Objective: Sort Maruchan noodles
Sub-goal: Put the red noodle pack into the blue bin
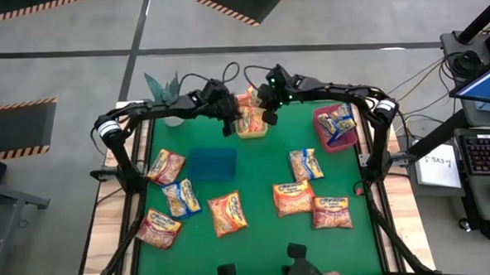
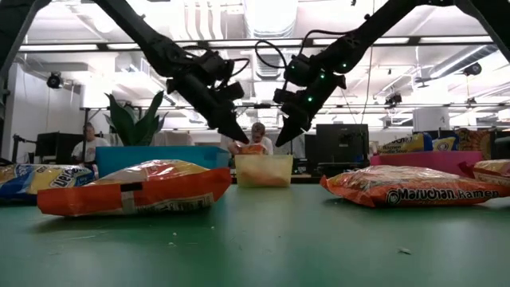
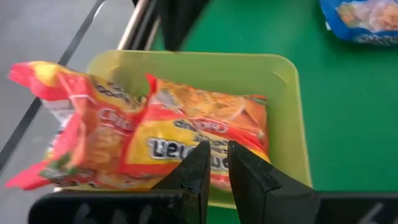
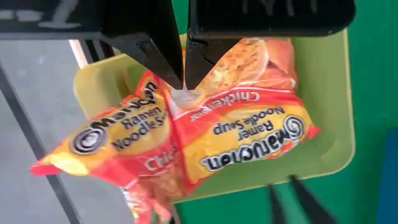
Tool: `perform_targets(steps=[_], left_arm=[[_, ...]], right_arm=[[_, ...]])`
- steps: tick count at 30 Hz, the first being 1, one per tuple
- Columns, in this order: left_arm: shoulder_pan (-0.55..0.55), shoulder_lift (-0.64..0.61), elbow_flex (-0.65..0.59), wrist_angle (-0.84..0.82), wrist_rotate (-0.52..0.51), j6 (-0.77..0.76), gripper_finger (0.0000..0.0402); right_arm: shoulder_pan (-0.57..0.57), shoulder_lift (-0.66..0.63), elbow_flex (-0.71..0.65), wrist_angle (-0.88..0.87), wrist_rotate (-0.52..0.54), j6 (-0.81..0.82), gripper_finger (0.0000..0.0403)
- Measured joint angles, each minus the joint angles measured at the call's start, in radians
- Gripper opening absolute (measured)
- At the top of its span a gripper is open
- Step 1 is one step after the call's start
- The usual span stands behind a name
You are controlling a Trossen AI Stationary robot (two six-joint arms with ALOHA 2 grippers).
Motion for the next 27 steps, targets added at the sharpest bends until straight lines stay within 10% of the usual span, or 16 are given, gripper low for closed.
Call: perform_targets(steps=[14,27], left_arm=[[-0.124,-0.166,-0.015,-0.083,-0.002,-0.025,0.0037],[-0.297,-0.407,-0.191,-0.006,-0.002,-0.048,0.0037]], right_arm=[[0.062,-0.090,0.089,-0.409,-0.273,0.266,0.0009],[0.396,-0.212,-0.152,-0.599,-0.232,0.719,0.0009]])
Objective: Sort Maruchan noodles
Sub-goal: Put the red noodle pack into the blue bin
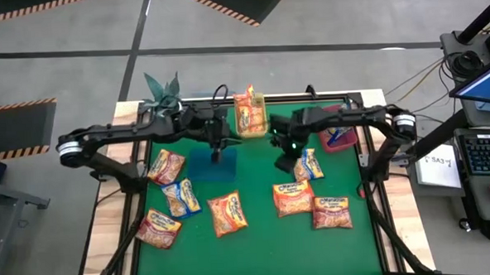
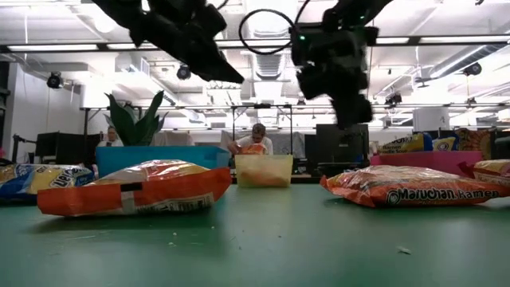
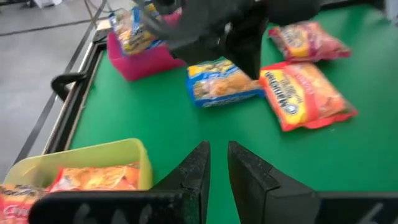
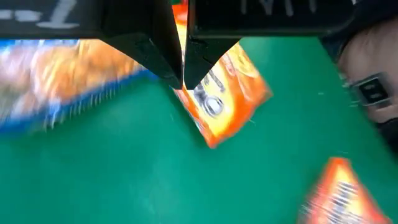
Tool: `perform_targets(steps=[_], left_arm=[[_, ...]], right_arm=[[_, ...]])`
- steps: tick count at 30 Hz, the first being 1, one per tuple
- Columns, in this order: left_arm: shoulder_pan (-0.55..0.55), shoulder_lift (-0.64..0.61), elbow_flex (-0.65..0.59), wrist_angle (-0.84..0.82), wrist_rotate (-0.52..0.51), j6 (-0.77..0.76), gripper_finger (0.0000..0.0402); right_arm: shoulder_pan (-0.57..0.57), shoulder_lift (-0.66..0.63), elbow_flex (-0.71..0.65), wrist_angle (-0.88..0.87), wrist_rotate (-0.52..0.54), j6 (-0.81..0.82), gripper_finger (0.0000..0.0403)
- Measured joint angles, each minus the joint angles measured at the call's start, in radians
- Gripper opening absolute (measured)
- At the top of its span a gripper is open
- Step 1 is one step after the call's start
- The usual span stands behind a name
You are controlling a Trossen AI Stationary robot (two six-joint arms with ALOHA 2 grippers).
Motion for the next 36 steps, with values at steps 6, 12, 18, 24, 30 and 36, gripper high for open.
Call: perform_targets(steps=[6,12,18,24,30,36], left_arm=[[-0.036,-0.074,-0.055,0.029,0.000,-0.051,0.0037],[-0.060,-0.098,-0.073,0.027,0.000,-0.115,0.0037],[-0.107,-0.097,-0.080,0.028,0.000,-0.162,0.0037],[-0.144,-0.091,-0.117,0.046,-0.004,-0.201,0.0038],[-0.157,-0.080,-0.211,0.214,-0.043,-0.282,0.0038],[-0.156,-0.042,-0.264,0.344,-0.057,-0.295,0.0038]], right_arm=[[0.090,-0.042,-0.151,-0.060,0.161,0.204,0.0009],[0.111,-0.048,-0.257,-0.068,0.323,0.277,0.0009],[0.111,-0.042,-0.279,0.150,0.391,0.222,0.0009],[0.124,-0.045,-0.245,0.479,0.334,0.051,0.0009],[0.097,-0.046,-0.203,0.396,0.339,0.001,0.0009],[0.069,-0.055,-0.236,0.398,0.340,-0.003,0.0009]])
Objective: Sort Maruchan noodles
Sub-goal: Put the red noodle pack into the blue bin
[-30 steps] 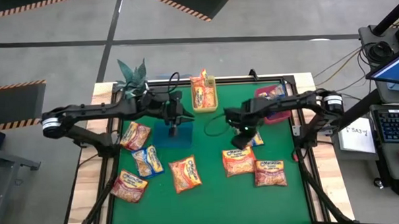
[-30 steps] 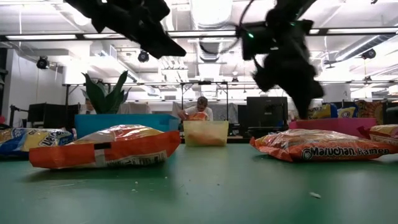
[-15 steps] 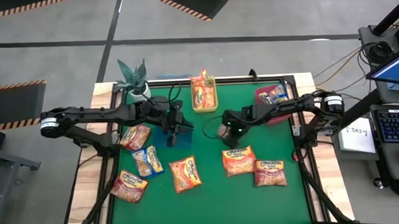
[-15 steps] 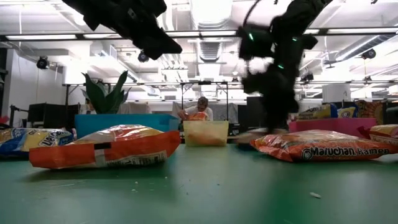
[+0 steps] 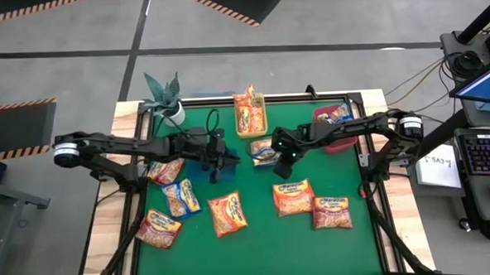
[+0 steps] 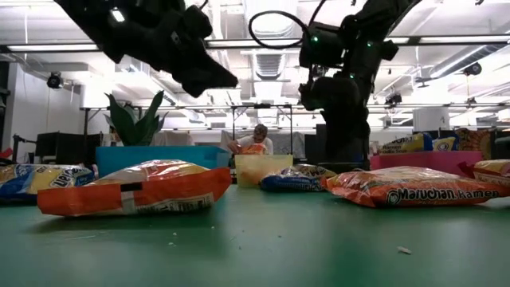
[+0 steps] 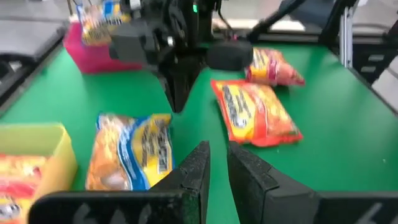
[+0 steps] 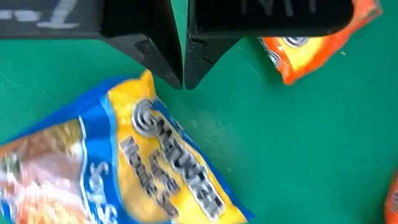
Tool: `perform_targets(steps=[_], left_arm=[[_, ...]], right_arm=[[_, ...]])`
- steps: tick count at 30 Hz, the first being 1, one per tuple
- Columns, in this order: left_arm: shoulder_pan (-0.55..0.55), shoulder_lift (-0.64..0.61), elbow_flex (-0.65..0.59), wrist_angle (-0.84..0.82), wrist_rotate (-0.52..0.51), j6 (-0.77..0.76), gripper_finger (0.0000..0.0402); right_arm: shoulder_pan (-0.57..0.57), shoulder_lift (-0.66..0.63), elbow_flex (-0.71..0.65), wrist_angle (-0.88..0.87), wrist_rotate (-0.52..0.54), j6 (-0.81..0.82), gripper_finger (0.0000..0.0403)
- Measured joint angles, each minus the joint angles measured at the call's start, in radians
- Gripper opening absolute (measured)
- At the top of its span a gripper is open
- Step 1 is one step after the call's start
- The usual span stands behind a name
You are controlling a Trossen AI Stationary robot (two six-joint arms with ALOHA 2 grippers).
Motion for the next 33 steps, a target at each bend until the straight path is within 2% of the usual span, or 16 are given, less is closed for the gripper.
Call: perform_targets(steps=[4,8,12,19,26,33], left_arm=[[-0.003,0.001,0.013,-0.085,0.002,-0.002,0.0038],[-0.032,-0.009,0.049,-0.268,0.011,-0.016,0.0038],[-0.099,-0.003,0.096,-0.467,0.014,-0.032,0.0038],[-0.231,-0.001,0.140,-0.632,0.016,-0.109,0.0038],[-0.329,-0.002,0.161,-0.800,0.020,-0.370,0.0038],[-0.410,-0.002,0.196,-1.116,0.083,-0.729,0.0038]], right_arm=[[-0.003,0.000,-0.015,0.014,0.014,-0.018,0.0009],[-0.001,0.008,-0.015,0.039,0.027,-0.041,0.0009],[0.001,0.007,-0.016,0.082,0.026,-0.068,0.0009],[0.015,0.006,-0.016,0.142,0.025,-0.094,0.0009],[0.071,0.006,-0.016,0.162,0.024,-0.106,0.0009],[0.130,0.006,-0.016,0.211,0.024,-0.120,0.0009]])
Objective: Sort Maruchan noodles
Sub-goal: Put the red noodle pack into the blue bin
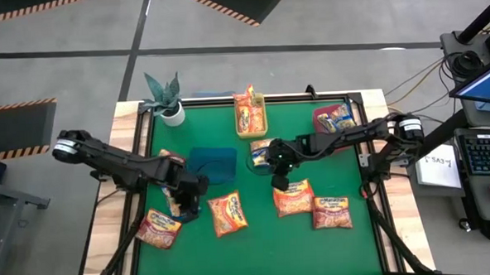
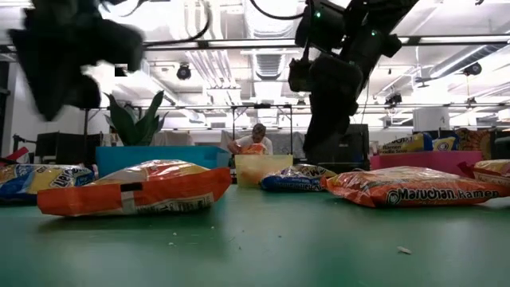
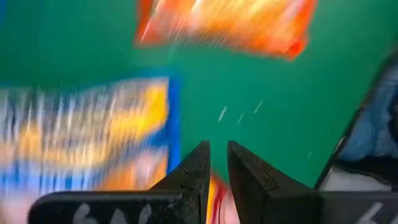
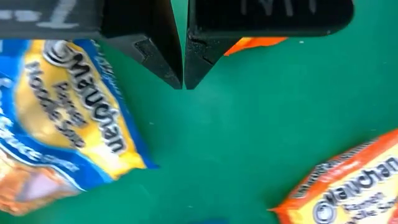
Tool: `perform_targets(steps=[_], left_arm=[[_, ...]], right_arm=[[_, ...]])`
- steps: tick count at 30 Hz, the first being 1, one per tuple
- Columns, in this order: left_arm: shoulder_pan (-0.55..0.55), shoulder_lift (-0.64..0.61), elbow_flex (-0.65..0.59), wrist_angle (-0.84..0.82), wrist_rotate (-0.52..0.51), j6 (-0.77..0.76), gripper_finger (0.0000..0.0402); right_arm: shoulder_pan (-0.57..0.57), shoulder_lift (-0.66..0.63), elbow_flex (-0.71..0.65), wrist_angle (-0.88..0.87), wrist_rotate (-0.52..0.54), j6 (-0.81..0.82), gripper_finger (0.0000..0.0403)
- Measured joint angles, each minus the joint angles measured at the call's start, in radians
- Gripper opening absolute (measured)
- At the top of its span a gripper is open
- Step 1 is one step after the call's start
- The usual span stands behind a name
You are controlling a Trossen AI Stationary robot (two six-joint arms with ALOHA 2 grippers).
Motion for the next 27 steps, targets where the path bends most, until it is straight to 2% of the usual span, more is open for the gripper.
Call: perform_targets(steps=[5,8,11,19,23,27], left_arm=[[-0.050,0.000,-0.003,-0.189,0.000,-0.148,0.0039],[-0.085,0.000,-0.003,-0.168,0.001,-0.294,0.0044],[-0.134,0.002,-0.003,-0.160,0.044,-0.448,0.0061],[-0.308,0.030,-0.005,-0.067,0.052,-0.861,0.0157],[-0.356,0.108,-0.005,-0.019,0.042,-0.935,0.0211],[-0.363,0.192,0.017,-0.027,0.035,-0.919,0.0247]], right_arm=[[0.016,0.000,0.000,0.051,0.000,-0.037,0.0009],[0.015,0.000,0.000,0.060,0.001,-0.047,0.0009],[0.015,0.000,0.000,0.059,0.002,-0.059,0.0009],[0.013,0.000,0.000,0.107,0.001,-0.124,0.0009],[0.013,0.000,0.000,0.152,0.001,-0.153,0.0009],[0.013,0.000,0.000,0.185,0.001,-0.160,0.0009]])
